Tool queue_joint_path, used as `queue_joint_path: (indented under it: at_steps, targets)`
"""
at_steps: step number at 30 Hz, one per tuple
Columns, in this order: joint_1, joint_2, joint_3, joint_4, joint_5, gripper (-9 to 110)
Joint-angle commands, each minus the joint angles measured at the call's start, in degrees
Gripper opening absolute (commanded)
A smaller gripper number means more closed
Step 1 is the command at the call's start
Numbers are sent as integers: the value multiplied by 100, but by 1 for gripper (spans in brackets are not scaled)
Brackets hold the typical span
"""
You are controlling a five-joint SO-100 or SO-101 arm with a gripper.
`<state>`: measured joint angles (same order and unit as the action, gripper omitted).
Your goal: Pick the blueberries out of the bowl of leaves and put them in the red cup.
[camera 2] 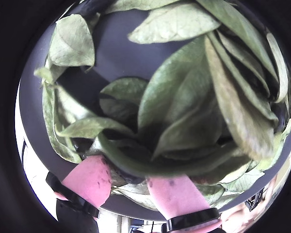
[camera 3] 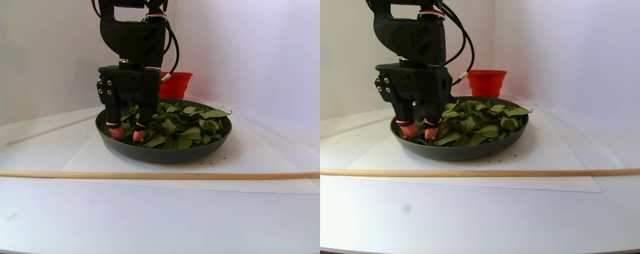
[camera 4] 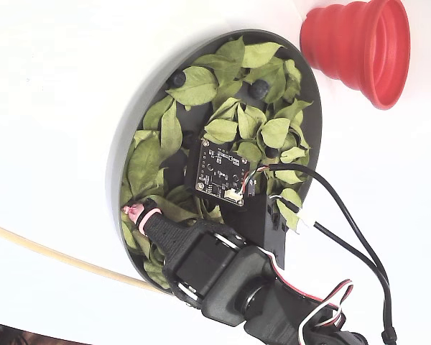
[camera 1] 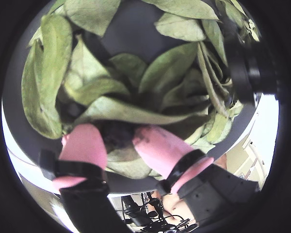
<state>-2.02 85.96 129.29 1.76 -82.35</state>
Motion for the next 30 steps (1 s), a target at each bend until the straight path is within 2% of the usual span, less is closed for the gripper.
queue_joint_path:
  at_steps: [1, 17, 30]
  targets:
    - [-9, 9, -9, -53, -62, 13]
    - [105, -44, -88, -132, -211, 11]
    - [35, 923, 70, 264, -272, 10]
